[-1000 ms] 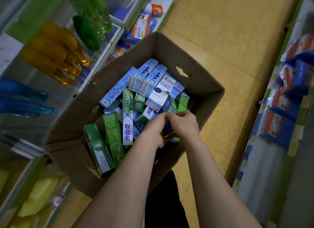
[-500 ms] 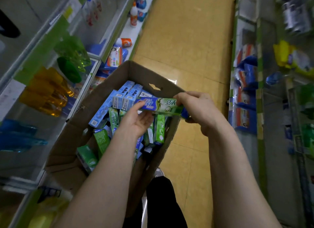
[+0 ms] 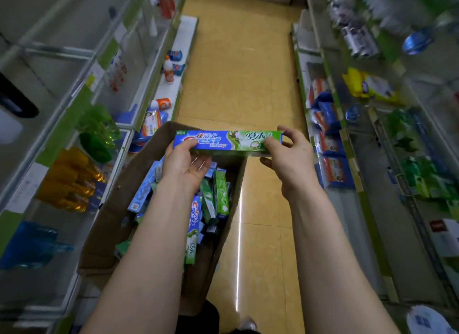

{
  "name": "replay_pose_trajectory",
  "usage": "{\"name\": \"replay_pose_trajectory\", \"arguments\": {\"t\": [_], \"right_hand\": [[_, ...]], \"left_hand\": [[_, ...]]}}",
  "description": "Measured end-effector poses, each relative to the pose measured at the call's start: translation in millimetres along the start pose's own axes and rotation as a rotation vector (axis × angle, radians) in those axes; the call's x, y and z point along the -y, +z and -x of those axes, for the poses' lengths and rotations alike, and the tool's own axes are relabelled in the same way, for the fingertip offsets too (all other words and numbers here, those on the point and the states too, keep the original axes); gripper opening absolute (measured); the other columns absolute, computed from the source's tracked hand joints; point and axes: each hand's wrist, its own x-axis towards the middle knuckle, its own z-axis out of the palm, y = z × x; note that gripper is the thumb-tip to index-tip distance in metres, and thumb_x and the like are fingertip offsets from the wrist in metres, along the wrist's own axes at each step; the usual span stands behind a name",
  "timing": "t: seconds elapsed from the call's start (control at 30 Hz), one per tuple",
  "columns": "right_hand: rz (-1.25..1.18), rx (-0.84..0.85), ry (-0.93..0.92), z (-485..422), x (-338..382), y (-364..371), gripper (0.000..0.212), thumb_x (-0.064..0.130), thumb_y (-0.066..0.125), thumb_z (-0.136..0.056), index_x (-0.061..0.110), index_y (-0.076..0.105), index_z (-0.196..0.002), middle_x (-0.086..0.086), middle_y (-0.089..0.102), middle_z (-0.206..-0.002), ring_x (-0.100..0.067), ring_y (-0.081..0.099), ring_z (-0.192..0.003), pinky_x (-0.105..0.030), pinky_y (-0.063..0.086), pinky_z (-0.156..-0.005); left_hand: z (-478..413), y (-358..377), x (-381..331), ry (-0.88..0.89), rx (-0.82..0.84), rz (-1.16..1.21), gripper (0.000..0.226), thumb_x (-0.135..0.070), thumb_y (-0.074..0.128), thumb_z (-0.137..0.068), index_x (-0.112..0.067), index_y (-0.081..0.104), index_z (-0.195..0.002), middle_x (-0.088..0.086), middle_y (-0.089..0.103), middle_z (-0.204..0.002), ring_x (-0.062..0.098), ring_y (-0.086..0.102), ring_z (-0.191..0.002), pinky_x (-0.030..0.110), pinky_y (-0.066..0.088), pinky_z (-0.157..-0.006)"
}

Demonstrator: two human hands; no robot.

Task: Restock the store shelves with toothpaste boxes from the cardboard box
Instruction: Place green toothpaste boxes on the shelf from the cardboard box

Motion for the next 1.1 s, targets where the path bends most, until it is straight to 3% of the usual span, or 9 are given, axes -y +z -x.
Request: {"name": "replay_pose_trajectory", "arguments": {"t": [0.13, 0.23, 0.33, 0.57, 0.7, 0.83, 0.93, 1.1], "right_hand": [[-0.091, -0.089, -0.043, 13.3, 6.7, -43.3, 0.037, 0.01, 0.056, -0.094, 0.019, 0.049, -0.129, 0.0, 0.059, -0.101, -0.018, 0.067, -0.091, -0.035, 0.058, -0.08], [-0.144, -0.149, -0.073, 25.1, 4.7, -87.1, 0.037, 0.012, 0.057, -0.093, 0.021, 0.052, -0.128, 0.0, 0.062, -0.103, -0.009, 0.066, -0.082, -0.022, 0.057, -0.063], [-0.175, -0.25, -0.119, 42.1, 0.5, -136.4, 0.036, 0.011, 0.059, -0.091, 0.021, 0.055, -0.125, -0.004, 0.064, -0.109, -0.011, 0.066, -0.087, -0.026, 0.057, -0.069], [-0.292, -0.414, -0.214, 105.6, -14.1, -260.1, 0.027, 0.009, 0.059, -0.091, 0.024, 0.058, -0.113, -0.001, 0.066, -0.1, -0.019, 0.068, -0.092, -0.034, 0.058, -0.076], [-0.353, -0.491, -0.276, 143.2, -22.0, -321.1, 0.026, 0.008, 0.058, -0.091, 0.026, 0.058, -0.11, -0.006, 0.066, -0.106, -0.017, 0.069, -0.091, -0.035, 0.06, -0.077], [-0.346, -0.575, -0.347, 181.1, -28.7, -373.9, 0.026, 0.009, 0.057, -0.093, 0.027, 0.057, -0.112, -0.001, 0.066, -0.102, -0.009, 0.066, -0.082, -0.027, 0.058, -0.071], [-0.37, -0.643, -0.372, 209.3, -31.8, -409.7, 0.026, 0.008, 0.057, -0.093, 0.024, 0.058, -0.113, -0.004, 0.066, -0.105, -0.015, 0.067, -0.091, -0.034, 0.058, -0.08], [-0.419, -0.782, -0.437, 256.1, -38.4, -469.5, 0.024, 0.005, 0.056, -0.094, 0.024, 0.057, -0.109, -0.002, 0.065, -0.101, -0.011, 0.064, -0.081, -0.02, 0.055, -0.062]], "left_hand": [[30.1, 37.0, 9.3, 0.063, 0.094, -0.069, 0.045, -0.007, 0.056, -0.09, -0.013, 0.049, -0.135, 0.007, 0.065, -0.088, 0.018, 0.065, -0.072, 0.029, 0.052, -0.059], [58.3, 64.8, 32.0, 0.087, 0.156, -0.116, 0.047, -0.006, 0.054, -0.091, -0.013, 0.046, -0.137, 0.007, 0.064, -0.085, 0.018, 0.064, -0.074, 0.03, 0.051, -0.059], [90.3, 89.4, 64.1, 0.087, 0.228, -0.162, 0.048, -0.007, 0.053, -0.091, -0.015, 0.045, -0.138, 0.007, 0.064, -0.09, 0.018, 0.064, -0.078, 0.03, 0.05, -0.058], [188.3, 132.2, 151.3, 0.076, 0.376, -0.255, 0.043, -0.007, 0.055, -0.091, -0.014, 0.047, -0.133, 0.008, 0.065, -0.098, 0.019, 0.064, -0.082, 0.032, 0.051, -0.064], [245.0, 149.0, 195.2, 0.094, 0.471, -0.287, 0.046, -0.006, 0.054, -0.091, -0.015, 0.043, -0.135, 0.008, 0.065, -0.097, 0.02, 0.064, -0.083, 0.033, 0.051, -0.067], [295.9, 161.0, 234.6, 0.087, 0.558, -0.304, 0.045, -0.006, 0.053, -0.092, -0.017, 0.042, -0.134, 0.008, 0.065, -0.094, 0.019, 0.064, -0.082, 0.033, 0.051, -0.066], [331.2, 170.1, 262.9, 0.077, 0.634, -0.324, 0.045, -0.005, 0.052, -0.092, -0.017, 0.042, -0.134, 0.009, 0.065, -0.093, 0.021, 0.064, -0.081, 0.034, 0.052, -0.07], [390.0, 191.6, 312.8, 0.05, 0.773, -0.382, 0.042, -0.004, 0.05, -0.093, -0.024, 0.045, -0.13, 0.006, 0.065, -0.086, 0.02, 0.064, -0.08, 0.037, 0.051, -0.079]]}}
